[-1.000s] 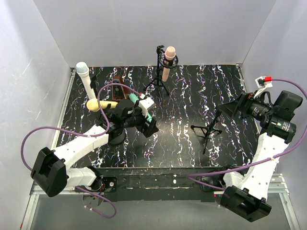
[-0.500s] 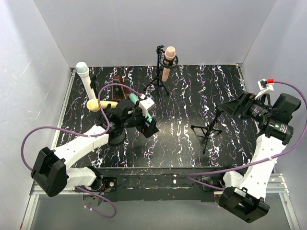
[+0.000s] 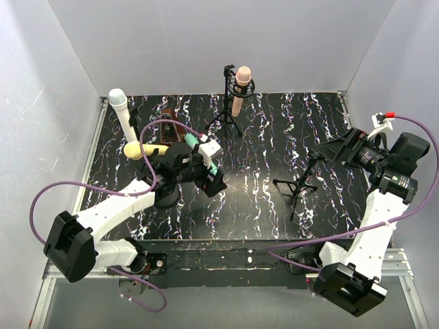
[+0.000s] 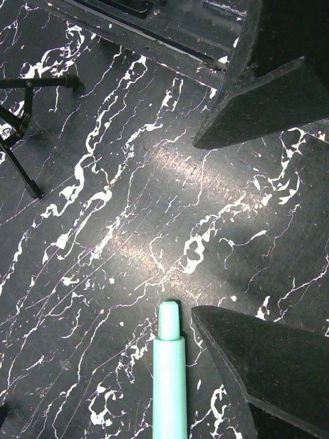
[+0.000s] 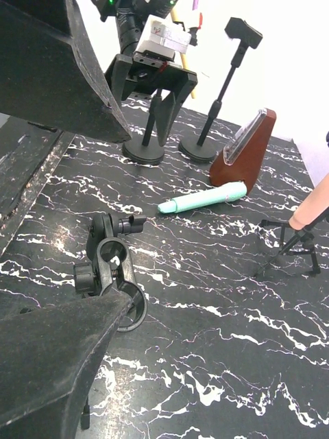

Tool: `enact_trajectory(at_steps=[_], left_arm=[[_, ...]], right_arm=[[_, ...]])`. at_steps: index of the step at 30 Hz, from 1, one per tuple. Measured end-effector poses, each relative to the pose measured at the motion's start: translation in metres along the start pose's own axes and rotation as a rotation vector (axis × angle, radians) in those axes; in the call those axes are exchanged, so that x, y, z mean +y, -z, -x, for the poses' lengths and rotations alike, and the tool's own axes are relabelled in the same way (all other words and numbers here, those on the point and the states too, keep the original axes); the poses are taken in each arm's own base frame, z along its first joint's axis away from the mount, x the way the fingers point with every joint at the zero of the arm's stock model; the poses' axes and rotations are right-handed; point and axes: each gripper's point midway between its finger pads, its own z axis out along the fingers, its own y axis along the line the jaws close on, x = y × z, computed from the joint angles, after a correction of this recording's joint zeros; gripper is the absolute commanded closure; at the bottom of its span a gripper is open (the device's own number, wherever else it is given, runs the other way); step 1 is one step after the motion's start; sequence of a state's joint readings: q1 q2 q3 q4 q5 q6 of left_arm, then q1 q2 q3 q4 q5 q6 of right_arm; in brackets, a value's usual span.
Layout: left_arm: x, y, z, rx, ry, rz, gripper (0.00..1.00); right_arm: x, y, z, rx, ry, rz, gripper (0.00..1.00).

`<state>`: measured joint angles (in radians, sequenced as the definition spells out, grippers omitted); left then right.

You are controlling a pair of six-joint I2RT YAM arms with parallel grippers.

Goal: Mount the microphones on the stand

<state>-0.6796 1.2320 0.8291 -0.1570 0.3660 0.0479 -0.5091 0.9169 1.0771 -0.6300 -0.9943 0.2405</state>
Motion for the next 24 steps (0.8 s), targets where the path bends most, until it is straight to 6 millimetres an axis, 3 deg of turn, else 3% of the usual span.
enact_trajectory(at_steps=[11,18,24], left_arm=[[-0.001,0.0,0.0,0.0,-0.003,-0.008,0.02],[-0.002,0.0,0.0,0.0,-0.004,-0.011,0.02],[-0.002,0.0,0.0,-0.001,-0.005,-0.011,0.02]], right_arm=[[-0.018,0.015,0.014,-0.108,-0.033,-0.157,0.04],[-0.05,-0.001,-0.018,-0.107,-0.288,-0.154,0.1],[-0.054,-0.012,-0.011,-0.138,-0.447,-0.092,0.18]])
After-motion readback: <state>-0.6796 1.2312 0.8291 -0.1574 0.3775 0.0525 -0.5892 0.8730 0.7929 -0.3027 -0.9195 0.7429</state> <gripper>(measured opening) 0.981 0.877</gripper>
